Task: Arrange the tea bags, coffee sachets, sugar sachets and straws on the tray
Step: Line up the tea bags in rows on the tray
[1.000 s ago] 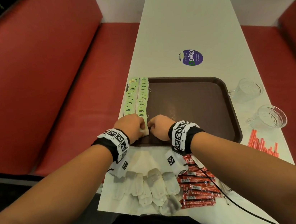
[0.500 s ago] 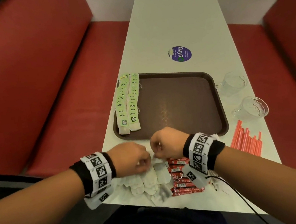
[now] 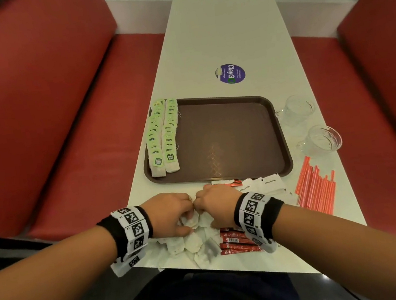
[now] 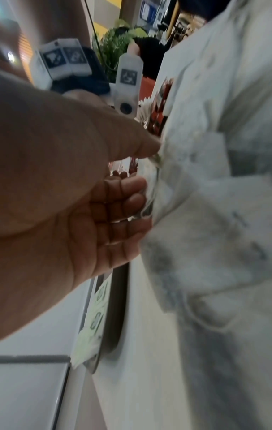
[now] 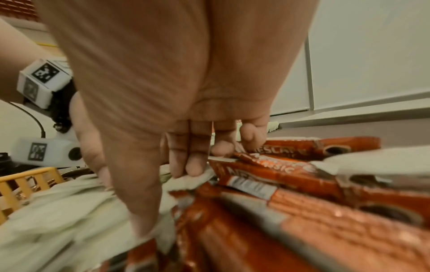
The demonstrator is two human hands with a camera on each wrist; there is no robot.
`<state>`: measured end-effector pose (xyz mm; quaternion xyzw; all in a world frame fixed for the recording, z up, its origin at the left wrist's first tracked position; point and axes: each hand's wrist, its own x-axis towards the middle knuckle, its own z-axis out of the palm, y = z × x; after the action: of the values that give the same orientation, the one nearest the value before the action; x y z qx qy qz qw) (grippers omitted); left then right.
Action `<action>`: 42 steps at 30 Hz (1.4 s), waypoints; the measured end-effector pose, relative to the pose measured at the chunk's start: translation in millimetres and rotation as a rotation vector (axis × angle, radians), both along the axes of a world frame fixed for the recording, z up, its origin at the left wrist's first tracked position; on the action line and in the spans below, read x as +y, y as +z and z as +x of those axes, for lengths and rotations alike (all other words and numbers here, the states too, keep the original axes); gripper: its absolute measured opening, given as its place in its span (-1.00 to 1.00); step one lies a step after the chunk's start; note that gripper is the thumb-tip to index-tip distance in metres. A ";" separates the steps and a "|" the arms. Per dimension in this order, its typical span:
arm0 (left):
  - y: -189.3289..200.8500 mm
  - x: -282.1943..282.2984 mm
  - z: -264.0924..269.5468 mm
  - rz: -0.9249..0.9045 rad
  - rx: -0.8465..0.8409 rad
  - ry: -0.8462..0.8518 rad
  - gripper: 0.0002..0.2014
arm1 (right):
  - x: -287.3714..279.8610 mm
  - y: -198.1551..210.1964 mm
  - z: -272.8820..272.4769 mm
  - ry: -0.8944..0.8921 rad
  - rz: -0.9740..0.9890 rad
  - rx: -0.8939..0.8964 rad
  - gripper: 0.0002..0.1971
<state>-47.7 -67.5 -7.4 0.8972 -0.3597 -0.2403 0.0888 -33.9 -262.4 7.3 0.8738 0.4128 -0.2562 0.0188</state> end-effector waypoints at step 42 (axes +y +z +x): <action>50.5 33.3 85.2 -0.318 -0.165 0.543 -0.92 | 8.7 3.6 50.7 -0.637 0.652 0.126 -0.80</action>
<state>37.6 -34.2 43.1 0.9517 -0.1461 -0.0754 0.2592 16.8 -253.7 10.9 0.9001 0.1830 -0.1586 -0.3622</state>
